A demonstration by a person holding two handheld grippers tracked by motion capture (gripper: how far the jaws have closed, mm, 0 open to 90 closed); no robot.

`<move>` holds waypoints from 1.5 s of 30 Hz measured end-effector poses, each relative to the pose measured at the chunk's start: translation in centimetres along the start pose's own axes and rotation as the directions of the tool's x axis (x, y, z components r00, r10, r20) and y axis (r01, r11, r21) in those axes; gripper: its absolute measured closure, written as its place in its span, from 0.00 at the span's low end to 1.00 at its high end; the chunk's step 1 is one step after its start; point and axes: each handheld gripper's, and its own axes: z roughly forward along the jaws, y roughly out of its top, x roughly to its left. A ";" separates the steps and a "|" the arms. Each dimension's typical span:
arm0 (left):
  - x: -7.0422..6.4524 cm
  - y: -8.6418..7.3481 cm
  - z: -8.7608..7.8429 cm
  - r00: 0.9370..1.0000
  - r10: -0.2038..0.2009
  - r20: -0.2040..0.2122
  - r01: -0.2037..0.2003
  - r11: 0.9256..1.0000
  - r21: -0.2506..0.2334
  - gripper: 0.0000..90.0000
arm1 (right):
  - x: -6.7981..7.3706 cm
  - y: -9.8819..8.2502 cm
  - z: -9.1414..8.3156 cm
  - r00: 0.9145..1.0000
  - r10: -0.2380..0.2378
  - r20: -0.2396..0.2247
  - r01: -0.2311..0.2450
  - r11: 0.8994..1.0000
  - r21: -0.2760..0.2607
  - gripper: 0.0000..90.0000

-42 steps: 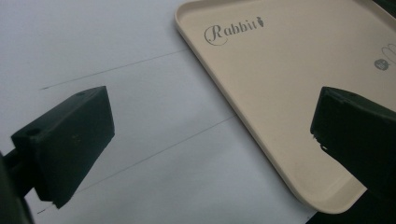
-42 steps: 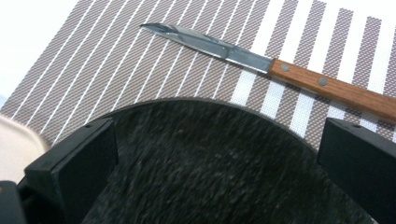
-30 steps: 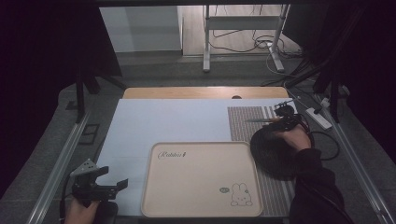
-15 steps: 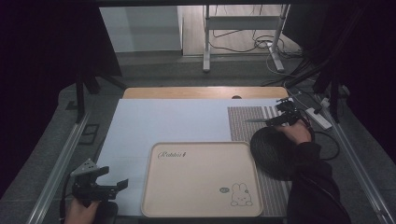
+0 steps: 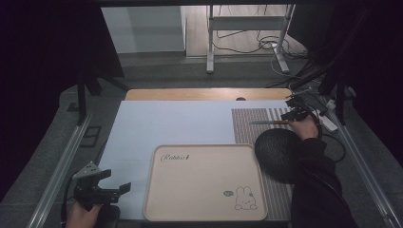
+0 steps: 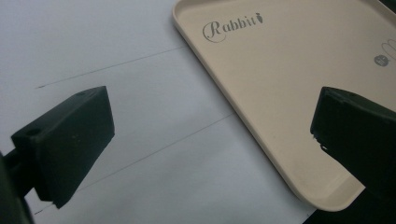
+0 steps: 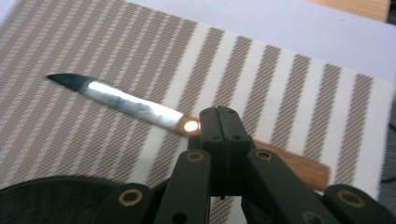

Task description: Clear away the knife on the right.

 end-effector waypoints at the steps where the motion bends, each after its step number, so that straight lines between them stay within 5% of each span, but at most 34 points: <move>1: 0.0 0.0 0.0 1.000 0.000 0.000 0.000 1.000 0.000 0.00 | -0.2 0.1 0.2 1.000 0.004 0.003 -0.004 1.000 0.000 0.99; 14: 0.0 0.0 0.0 1.000 0.001 0.001 -0.001 1.000 0.002 0.00 | -2.0 -0.2 2.1 0.998 0.031 0.047 -0.033 0.999 0.028 0.99; 31: -0.1 0.1 0.1 1.000 0.015 -0.002 -0.015 1.000 0.010 0.00 | -1.7 -2.0 0.9 0.999 0.033 -0.027 -0.030 0.994 0.106 0.99; 37: -0.2 0.1 0.1 1.000 0.018 -0.003 -0.018 1.000 0.010 0.00 | -1.6 -1.9 0.8 1.000 0.019 -0.018 -0.017 0.994 0.111 0.99; 42: -0.2 0.1 0.1 1.000 0.023 -0.006 -0.022 1.000 0.013 0.00 | -1.6 -1.3 0.2 0.996 0.077 -0.044 -0.074 0.995 0.071 0.75; 45: -0.3 0.1 0.2 1.000 0.024 -0.007 -0.023 1.000 0.013 0.00 | -1.1 -0.9 0.2 0.997 0.069 -0.045 -0.067 0.996 0.055 0.57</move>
